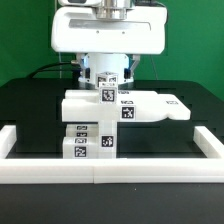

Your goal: Assemble chair

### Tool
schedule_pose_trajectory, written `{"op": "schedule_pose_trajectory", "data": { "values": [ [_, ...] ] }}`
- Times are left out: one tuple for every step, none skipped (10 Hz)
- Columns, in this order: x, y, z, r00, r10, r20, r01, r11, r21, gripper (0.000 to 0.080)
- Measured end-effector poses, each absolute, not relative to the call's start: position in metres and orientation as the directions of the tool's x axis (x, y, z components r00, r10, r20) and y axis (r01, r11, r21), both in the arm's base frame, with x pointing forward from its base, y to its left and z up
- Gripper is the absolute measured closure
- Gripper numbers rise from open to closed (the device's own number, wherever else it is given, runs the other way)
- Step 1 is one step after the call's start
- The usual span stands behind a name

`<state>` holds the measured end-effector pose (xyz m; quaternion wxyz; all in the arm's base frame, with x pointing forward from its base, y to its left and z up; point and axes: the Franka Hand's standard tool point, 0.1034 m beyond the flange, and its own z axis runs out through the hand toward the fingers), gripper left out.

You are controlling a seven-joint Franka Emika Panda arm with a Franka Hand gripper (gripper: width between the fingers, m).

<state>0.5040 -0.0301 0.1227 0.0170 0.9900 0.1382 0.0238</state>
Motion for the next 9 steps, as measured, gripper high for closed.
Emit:
{"op": "schedule_pose_trajectory", "data": {
  "values": [
    [0.5039,-0.0306,0.1227,0.95,0.31,0.04,0.308,-0.95,0.043,0.015],
    [0.5038,-0.0316,0.1227,0.919,0.393,0.033,0.391,-0.919,0.051,0.015],
    [0.5038,-0.0318,0.1227,0.896,0.443,0.03,0.442,-0.896,0.053,0.015],
    [0.5038,-0.0323,0.1227,0.875,0.484,0.026,0.482,-0.874,0.056,0.015],
    [0.5037,-0.0335,0.1227,0.829,0.56,0.016,0.558,-0.828,0.062,0.015],
    [0.5037,-0.0339,0.1227,0.805,0.593,0.013,0.591,-0.804,0.064,0.015],
    [0.5036,-0.0339,0.1227,0.806,0.592,0.013,0.59,-0.805,0.064,0.015],
    [0.5036,-0.034,0.1227,0.807,0.591,0.013,0.589,-0.806,0.064,0.0236],
    [0.5036,-0.034,0.1226,0.815,0.58,0.014,0.578,-0.814,0.063,0.0236]
  ]
}}
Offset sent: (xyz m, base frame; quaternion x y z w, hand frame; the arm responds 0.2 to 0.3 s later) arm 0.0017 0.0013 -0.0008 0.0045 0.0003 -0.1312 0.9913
